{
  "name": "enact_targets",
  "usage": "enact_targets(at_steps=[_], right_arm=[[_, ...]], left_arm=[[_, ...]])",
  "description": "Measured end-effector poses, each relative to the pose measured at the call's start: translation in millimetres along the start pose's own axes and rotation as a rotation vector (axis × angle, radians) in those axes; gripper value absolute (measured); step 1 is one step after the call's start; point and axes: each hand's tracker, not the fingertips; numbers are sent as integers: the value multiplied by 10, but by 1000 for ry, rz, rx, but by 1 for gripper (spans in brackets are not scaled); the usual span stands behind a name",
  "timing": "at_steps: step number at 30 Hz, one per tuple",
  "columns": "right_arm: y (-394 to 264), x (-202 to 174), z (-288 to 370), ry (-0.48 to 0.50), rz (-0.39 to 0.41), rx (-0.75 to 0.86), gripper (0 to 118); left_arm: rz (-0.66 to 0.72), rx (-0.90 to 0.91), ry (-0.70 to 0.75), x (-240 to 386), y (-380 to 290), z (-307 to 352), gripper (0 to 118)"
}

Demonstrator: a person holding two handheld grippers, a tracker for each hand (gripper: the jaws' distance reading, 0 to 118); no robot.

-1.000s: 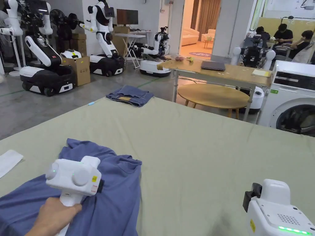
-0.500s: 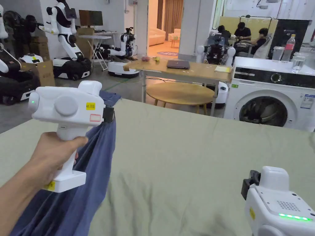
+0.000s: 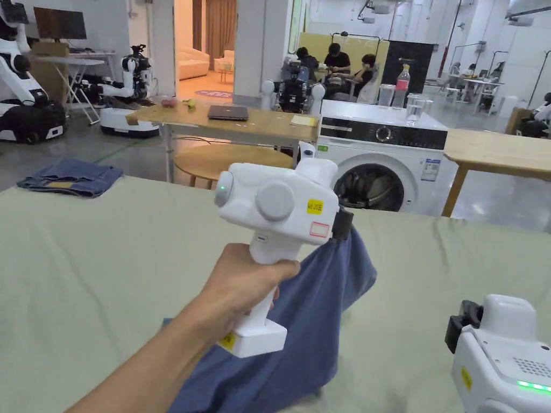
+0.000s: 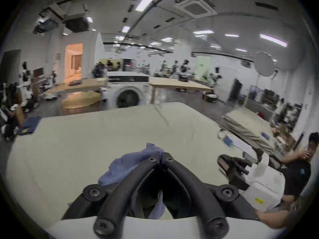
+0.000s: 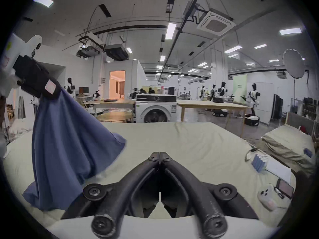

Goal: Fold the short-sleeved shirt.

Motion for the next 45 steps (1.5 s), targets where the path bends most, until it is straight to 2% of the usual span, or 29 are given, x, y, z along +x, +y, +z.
enact_targets(at_steps=[7,12,14,15,18,22,23,24,25,26,33,37,45], right_arm=[[-124,461,102,-88,-8,-30,0],[-215,557,100,-99,-23,-64,0],[-223,539,97,-93,-28,-72,0],[-223,521,95,-85,-27,-75,0],[-187,415,108,-54,-20,-71,0],[-114,240,141,4,-26,-50,0],[-100,192,145,15,-27,-44,0],[-90,136,156,32,-26,-37,0],[-80,79,160,46,-27,-32,0],[-74,28,160,54,-28,-30,0],[-154,-305,92,118,-29,-47,0],[-208,-417,25,144,-23,-73,0],[-230,-460,-71,154,1,-100,0]], left_arm=[[18,-181,-131,410,-751,-700,0],[51,-261,-173,482,-1132,-882,2],[67,-273,-180,490,-1164,-854,27],[74,-272,-180,459,-1160,-816,45],[85,-182,-150,334,-1105,-554,50],[109,-46,4,74,-1129,-83,48],[106,-18,42,3,-1166,21,39],[94,7,99,-72,-1203,124,18],[75,11,159,-127,-1260,205,2],[68,16,209,-189,-1312,269,0],[135,-22,331,-723,-1647,693,0],[252,-65,376,-1195,-1674,830,0],[435,-325,361,-2011,-1717,751,0]])
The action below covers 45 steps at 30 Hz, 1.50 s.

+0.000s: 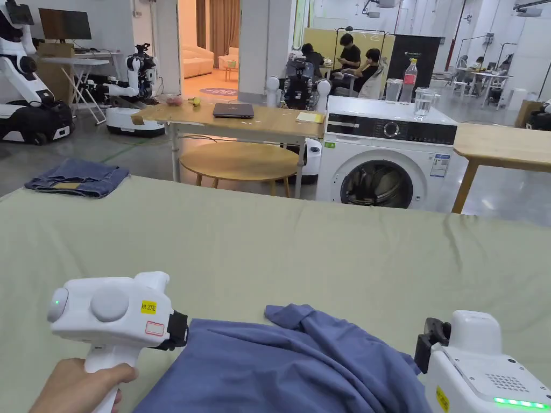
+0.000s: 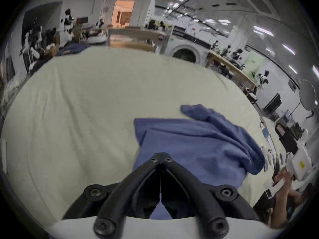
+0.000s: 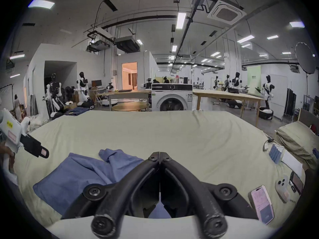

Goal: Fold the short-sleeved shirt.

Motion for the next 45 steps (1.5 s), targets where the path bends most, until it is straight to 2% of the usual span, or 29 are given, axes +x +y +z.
enact_targets(at_steps=[1,2,3,4,6,8,10,12,14,16,17,18,19,23,24,25,26,27,28,31,33,34,35,36,38,39,40,42,45], right_arm=[[-8,8,-7,-2,4,-3,0],[-17,17,-16,-3,8,-5,0],[-23,20,-25,-6,10,-10,0],[-38,31,-34,-7,9,-14,0],[-73,52,-54,-12,7,-27,0],[-116,86,-78,-19,4,-44,0],[-158,131,-77,-22,0,-59,0],[-192,170,-94,-33,2,-68,0],[-210,216,-125,-43,-3,-85,0],[-222,270,-149,-46,-16,-96,0],[-226,298,-169,-52,-19,-105,0],[-224,339,-201,-59,-22,-122,0],[-216,405,-250,-58,-28,-144,0],[-165,685,-457,-51,-82,-281,0],[-173,758,-521,-37,-102,-319,4],[-194,820,-594,-22,-109,-375,16],[-225,854,-667,-10,-106,-430,33],[-268,884,-741,7,-116,-463,55],[-327,883,-800,16,-110,-492,60],[-518,791,-1005,50,-72,-602,61],[-632,699,-1124,52,-48,-675,61],[-665,638,-1131,43,-37,-653,61],[-656,595,-1085,9,6,-612,59],[-644,555,-1056,22,29,-598,45],[-634,522,-1070,81,13,-622,4],[-624,517,-1053,117,-2,-632,3],[-616,508,-1036,87,9,-626,2],[-563,531,-980,88,18,-603,2],[-321,615,-794,53,0,-467,1]], left_arm=[[10,-48,11,-53,8,-62,10],[26,-73,25,-93,-7,-120,33],[34,-93,34,-126,-40,-190,44],[39,-118,38,-141,-73,-265,49],[55,-176,82,-175,-161,-465,71],[63,-274,126,-200,-312,-651,70],[-43,-192,146,-108,-449,-617,69],[-70,-187,203,24,-452,-580,65],[-107,-190,241,129,-489,-604,54],[-181,-177,245,230,-505,-623,30],[-194,-177,241,265,-515,-611,10],[-221,-174,232,299,-521,-594,4],[-239,-171,227,314,-534,-576,0],[-212,-148,184,250,-558,-385,0],[-193,-131,170,205,-547,-346,0],[-183,-105,168,187,-544,-282,0],[-183,-92,168,180,-541,-227,0],[-180,-77,168,173,-538,-172,0],[-173,-51,162,180,-532,-110,0],[-161,-37,148,171,-519,-36,0],[-162,-33,149,177,-523,-53,0],[-164,-33,149,179,-527,-58,0],[-168,-33,152,184,-535,-64,0],[-172,-34,155,198,-543,-79,0],[-173,-36,156,200,-552,-96,0],[-170,-32,155,200,-553,-100,0],[-168,-30,154,195,-546,-113,0],[-167,-13,147,196,-533,-88,0],[-138,66,113,190,-426,82,0]])
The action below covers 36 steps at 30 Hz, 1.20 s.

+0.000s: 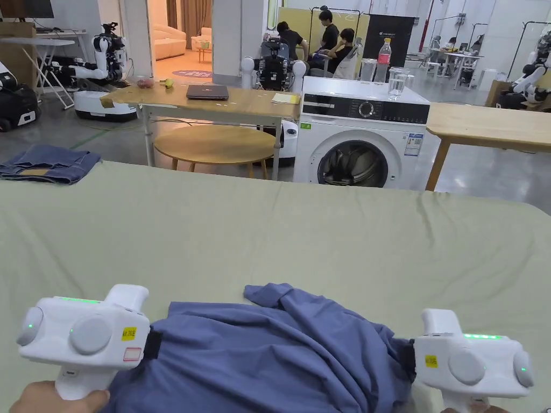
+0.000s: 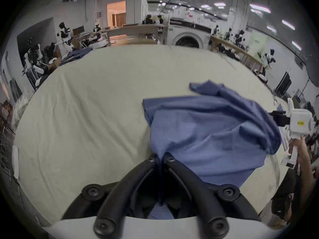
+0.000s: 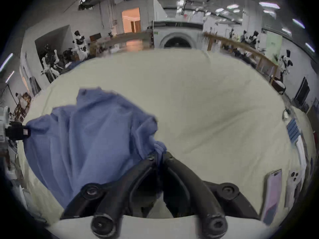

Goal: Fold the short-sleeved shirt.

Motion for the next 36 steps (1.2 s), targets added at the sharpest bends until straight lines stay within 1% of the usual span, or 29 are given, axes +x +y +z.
enact_targets(at_steps=[3,4,6,8,9,11,14,20,24,31,36], right_arm=[[268,85,376,-17,-11,130,1],[372,109,485,-32,-1,161,1],[580,173,683,-52,3,227,1],[775,231,850,-66,8,265,1],[868,261,940,-79,10,300,1],[1070,314,1047,-104,25,309,1],[1325,360,1258,-127,13,379,1],[1834,390,1510,-141,-14,431,1],[2183,331,1577,-132,-21,448,1],[2745,186,1527,-163,6,474,1],[3028,152,1560,-176,17,506,1]], left_arm=[[-2,70,-7,-46,226,240,0],[-4,113,-4,-70,315,338,0],[4,138,-10,-146,496,513,0],[13,185,-4,-223,672,694,0],[4,208,24,-267,774,786,0],[4,234,47,-352,951,952,0],[28,270,54,-530,1224,1172,0],[59,313,97,-757,1711,1447,0],[68,317,110,-840,2052,1512,0],[63,346,126,-879,2616,1591,0],[53,388,131,-868,2874,1700,0]])
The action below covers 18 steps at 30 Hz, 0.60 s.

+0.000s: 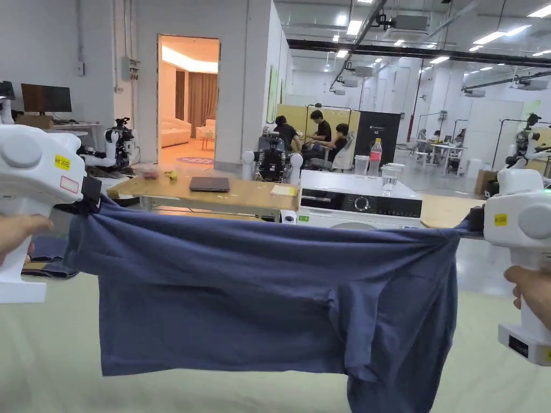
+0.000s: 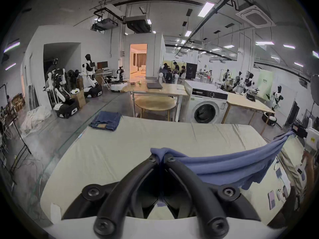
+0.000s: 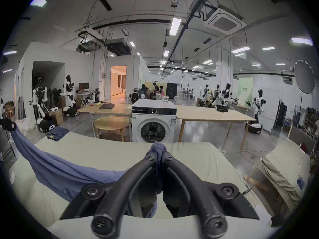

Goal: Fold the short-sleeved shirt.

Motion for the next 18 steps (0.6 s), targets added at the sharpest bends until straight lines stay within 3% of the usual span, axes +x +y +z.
enact_targets(at_steps=[9,18], right_arm=[[-2,-8,85,-8,16,28,1],[-1428,86,470,-10,44,-148,1]], left_arm=[[-18,13,5,64,-180,17,0],[-5,-122,-49,9,-1801,125,0]])
